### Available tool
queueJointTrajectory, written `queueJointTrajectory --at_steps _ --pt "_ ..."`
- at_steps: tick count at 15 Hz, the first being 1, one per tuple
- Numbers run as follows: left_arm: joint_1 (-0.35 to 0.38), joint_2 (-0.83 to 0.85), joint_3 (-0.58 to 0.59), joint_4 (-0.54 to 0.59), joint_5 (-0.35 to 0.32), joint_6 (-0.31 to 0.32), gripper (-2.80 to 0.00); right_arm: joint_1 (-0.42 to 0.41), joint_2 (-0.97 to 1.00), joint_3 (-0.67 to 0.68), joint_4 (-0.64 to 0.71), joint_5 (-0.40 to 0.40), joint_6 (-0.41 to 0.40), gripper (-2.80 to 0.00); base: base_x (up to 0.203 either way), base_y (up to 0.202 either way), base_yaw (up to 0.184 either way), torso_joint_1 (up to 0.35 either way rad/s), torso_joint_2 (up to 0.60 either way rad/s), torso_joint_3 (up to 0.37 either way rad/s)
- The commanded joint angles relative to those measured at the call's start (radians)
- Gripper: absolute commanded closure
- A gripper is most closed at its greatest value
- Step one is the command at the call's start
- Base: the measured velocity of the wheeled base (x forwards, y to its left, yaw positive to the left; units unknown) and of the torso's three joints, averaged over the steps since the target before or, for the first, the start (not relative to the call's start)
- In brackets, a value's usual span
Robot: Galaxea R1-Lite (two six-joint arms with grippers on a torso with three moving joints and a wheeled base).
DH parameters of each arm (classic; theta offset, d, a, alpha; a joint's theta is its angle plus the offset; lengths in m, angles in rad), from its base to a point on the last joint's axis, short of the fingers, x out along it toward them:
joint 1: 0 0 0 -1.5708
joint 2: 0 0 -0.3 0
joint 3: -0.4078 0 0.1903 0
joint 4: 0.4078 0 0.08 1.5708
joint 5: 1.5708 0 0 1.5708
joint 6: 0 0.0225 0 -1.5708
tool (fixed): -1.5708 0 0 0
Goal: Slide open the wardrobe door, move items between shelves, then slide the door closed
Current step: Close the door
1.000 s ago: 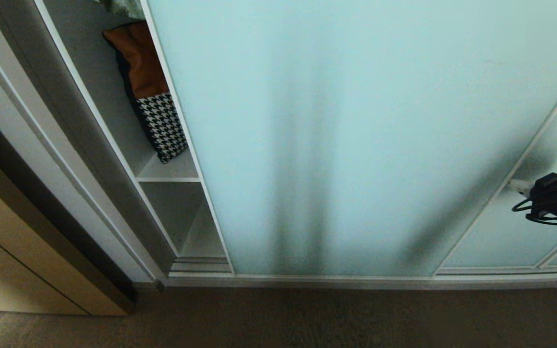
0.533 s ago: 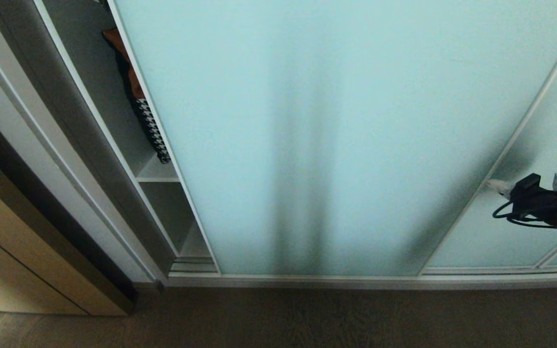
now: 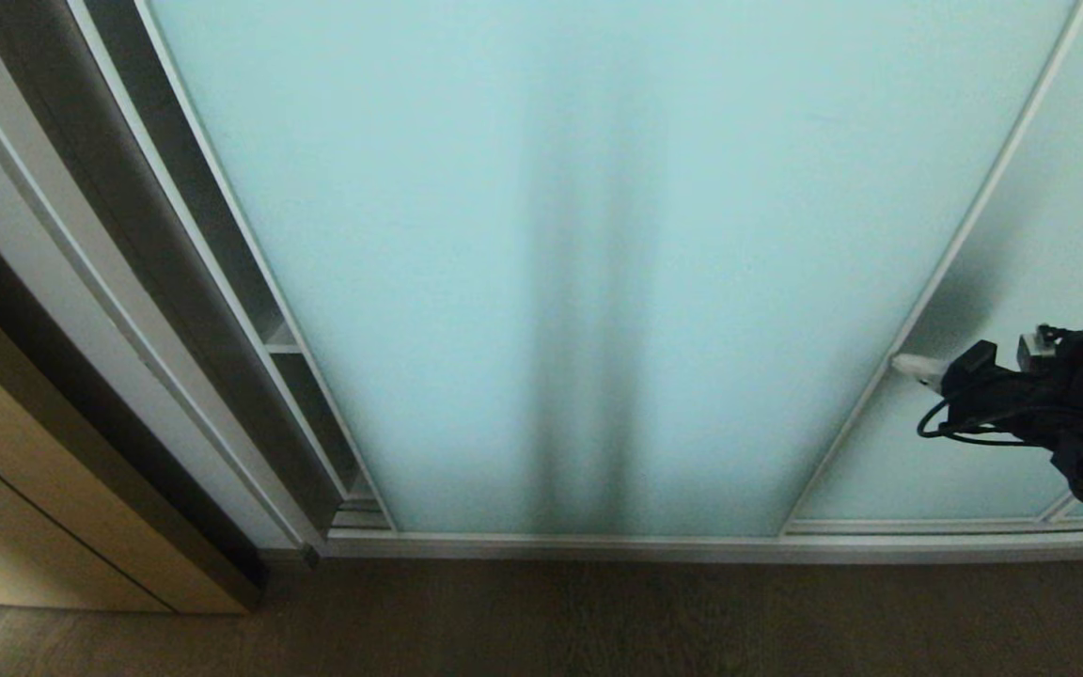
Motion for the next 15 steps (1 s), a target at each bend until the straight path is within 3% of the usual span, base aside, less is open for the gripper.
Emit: queueJointTrajectory --at_steps 1,7,9,15 --pt "0.0 0.001 0.0 0.001 0.0 0.0 0.0 0.003 -0.014 0.008 -0.005 0.003 0.003 0.0 0.0 0.0 0.0 0.0 0.0 0.0" --pt "0.0 0.0 0.0 0.0 0.001 0.0 0.0 0.068 -0.063 0.083 -0.014 0.001 0.002 0.0 0.0 0.0 0.0 0.0 0.0 0.0" --pt "0.0 0.0 0.0 0.0 0.001 0.0 0.0 0.089 -0.063 0.125 -0.083 -0.009 -0.001 0.0 0.0 0.0 0.0 0.0 0.0 0.0" --pt "0.0 0.001 0.0 -0.001 0.0 0.0 0.0 0.09 -0.099 0.173 -0.154 -0.013 0.002 0.0 0.0 0.0 0.0 0.0 0.0 0.0"
